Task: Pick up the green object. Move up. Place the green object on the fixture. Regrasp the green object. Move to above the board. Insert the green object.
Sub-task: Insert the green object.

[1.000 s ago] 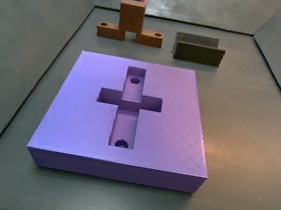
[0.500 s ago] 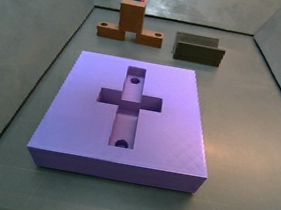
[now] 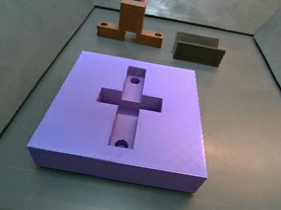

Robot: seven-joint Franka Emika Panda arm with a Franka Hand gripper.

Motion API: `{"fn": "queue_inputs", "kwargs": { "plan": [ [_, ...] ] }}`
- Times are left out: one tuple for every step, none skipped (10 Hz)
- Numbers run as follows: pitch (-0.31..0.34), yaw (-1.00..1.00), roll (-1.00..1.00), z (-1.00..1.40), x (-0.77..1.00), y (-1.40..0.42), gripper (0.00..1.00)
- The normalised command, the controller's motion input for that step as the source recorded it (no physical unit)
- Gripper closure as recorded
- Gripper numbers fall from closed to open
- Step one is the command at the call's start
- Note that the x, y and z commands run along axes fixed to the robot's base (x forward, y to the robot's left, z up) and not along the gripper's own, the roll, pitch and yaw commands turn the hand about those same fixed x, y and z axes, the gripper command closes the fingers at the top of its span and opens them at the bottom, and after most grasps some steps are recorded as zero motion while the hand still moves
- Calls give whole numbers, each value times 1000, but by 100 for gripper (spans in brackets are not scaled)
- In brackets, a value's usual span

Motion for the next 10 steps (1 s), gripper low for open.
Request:
{"fn": "queue_inputs", "kwargs": {
  "plan": [
    [0, -191, -90, -383, 386, -123, 100],
    [-144, 0, -249, -611, 266, 0, 100],
    [-87, 23, -141, -820, 494, -214, 100],
    [-74, 20, -166, -991, 929, 0, 100],
    [-91, 0, -93, -931, 343, -34, 100],
    [-3, 0, -54, -257, 0, 0, 100],
    [-59, 0, -51, -151, -131, 0, 100],
    [-59, 80, -77, -257, -180, -114, 100],
    [-7, 89, 74, -311, -57, -300, 100],
    [-299, 117, 123, -640, -203, -226, 100]
  ]
}}
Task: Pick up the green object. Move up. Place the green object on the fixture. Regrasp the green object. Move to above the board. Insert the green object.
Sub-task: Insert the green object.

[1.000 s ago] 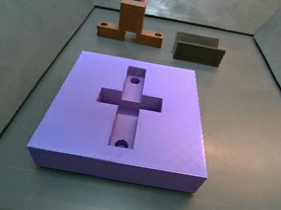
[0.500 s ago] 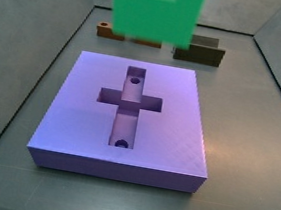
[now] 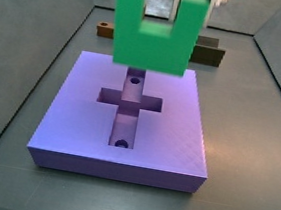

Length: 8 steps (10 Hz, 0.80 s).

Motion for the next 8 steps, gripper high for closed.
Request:
{"fn": "queue_inputs", "kwargs": {
  "plan": [
    [-334, 126, 80, -591, -234, -197, 100],
    [-304, 129, 36, -497, -123, -29, 100],
    [-319, 149, 77, -546, -111, 0, 100],
    [-267, 191, 131, -429, -83, 0, 100],
    [-236, 163, 119, -340, -71, 0, 100],
    [-196, 97, 74, -240, -49, -106, 100],
    [0, 0, 191, -20, -366, 0, 100],
    [151, 0, -67, 0, -120, 0, 100]
  ]
}}
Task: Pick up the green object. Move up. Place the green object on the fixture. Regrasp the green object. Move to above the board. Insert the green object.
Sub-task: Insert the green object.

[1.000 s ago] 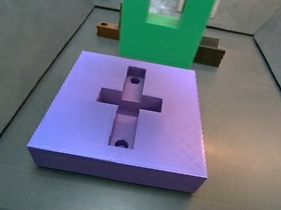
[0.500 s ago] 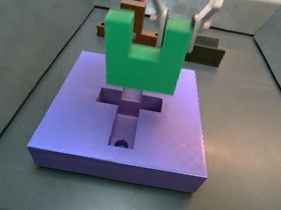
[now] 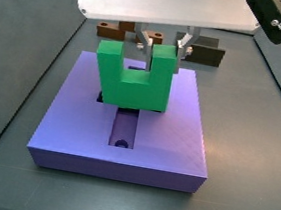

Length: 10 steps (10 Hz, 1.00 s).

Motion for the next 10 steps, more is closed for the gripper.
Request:
{"fn": "queue_inputs", "kwargs": {
  "plan": [
    [234, 103, -99, 63, -231, 0, 100],
    [326, 129, -61, 86, 0, 0, 100],
    [311, 100, 0, 0, 140, 0, 100],
    [9, -49, -36, 0, 154, 0, 100],
    [0, 0, -30, -111, 3, 0, 100],
    [-16, -257, -241, -51, 0, 0, 100],
    [-57, -254, -399, 0, -40, 0, 100],
    [-99, -271, -477, 37, -77, 31, 100],
    [-97, -163, -453, 0, -34, 40, 100],
    [-16, 9, -190, -49, 0, 43, 100]
  ]
}}
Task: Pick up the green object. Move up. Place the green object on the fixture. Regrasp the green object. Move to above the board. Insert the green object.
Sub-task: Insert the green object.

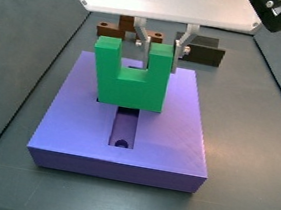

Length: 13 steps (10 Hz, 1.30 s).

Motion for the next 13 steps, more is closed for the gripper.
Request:
{"fn": "queue_inputs", "kwargs": {
  "plan": [
    [19, 174, 129, -123, -26, 0, 100],
    [101, 149, 174, -80, 0, 0, 100],
    [129, 166, 231, -66, 0, 0, 100],
    [130, 143, 246, -86, 0, -9, 100],
    [146, 11, 194, -217, 57, 0, 100],
    [97, 0, 164, -440, 0, -6, 100],
    [106, -100, 191, -680, 0, -37, 100],
    [87, -163, 166, -820, 0, -49, 100],
    [73, -169, 154, -854, 0, -49, 100],
    [64, -163, 164, -840, 0, -26, 100],
    [43, -137, 171, -857, 0, -31, 100],
    [26, -114, 109, -729, 0, 0, 100],
    [0, 0, 0, 0, 0, 0, 100]
  ]
}}
